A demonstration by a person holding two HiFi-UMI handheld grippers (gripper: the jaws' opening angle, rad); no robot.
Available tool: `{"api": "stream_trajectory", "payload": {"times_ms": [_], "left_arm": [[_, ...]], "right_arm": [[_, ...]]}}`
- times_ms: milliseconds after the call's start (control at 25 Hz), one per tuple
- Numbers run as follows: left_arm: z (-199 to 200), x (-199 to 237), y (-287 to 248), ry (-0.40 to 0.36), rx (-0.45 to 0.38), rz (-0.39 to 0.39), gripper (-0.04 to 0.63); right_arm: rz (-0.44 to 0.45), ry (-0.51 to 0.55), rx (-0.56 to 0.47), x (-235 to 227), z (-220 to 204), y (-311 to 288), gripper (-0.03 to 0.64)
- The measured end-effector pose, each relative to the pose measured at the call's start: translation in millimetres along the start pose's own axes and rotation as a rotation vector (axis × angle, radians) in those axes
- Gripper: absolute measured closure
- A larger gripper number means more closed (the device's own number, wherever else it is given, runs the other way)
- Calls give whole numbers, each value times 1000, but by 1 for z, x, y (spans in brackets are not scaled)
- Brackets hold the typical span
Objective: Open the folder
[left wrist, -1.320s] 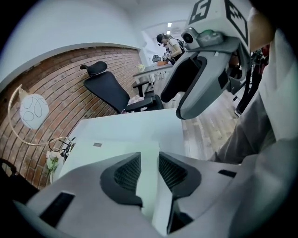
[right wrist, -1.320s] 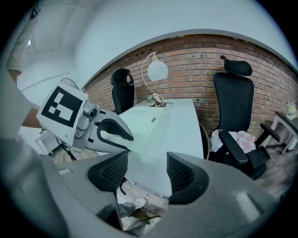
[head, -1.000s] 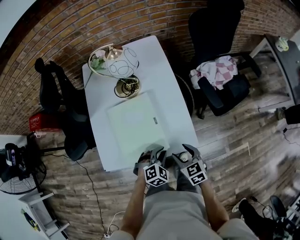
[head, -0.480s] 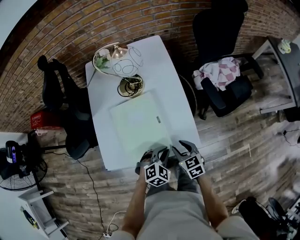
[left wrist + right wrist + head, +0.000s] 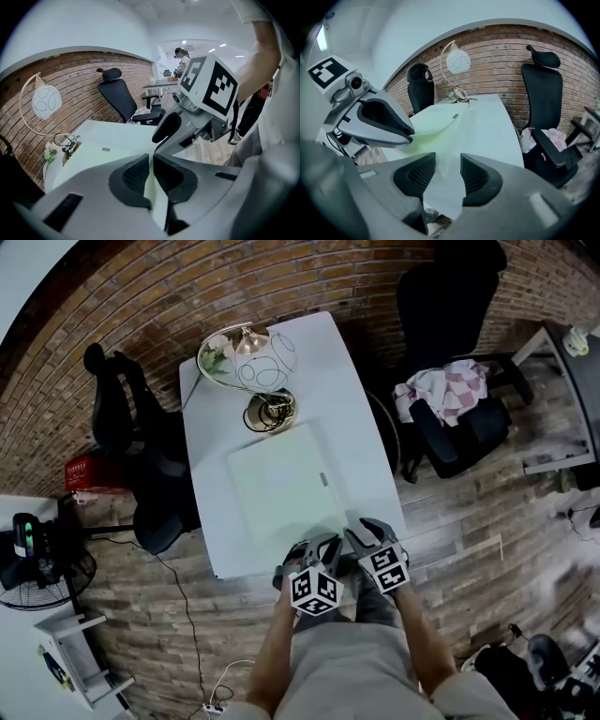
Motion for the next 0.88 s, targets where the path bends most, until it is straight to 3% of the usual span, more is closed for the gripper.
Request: {"api": "stream_trajectory", "payload": {"times_ms": [880], "left_arm": [[17, 10, 26, 15, -60, 75, 571]], "right_arm": [[8, 11, 7, -1, -1, 1, 446]]}}
Point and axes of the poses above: the fingertips, and each gripper's own axes: y backward along the fingers, x to its left, z out of its top, the point moved 4 cm from there along y, backward along the fingers, and after that the axes turned 13 degrees about -x, right-handed, at the moved point
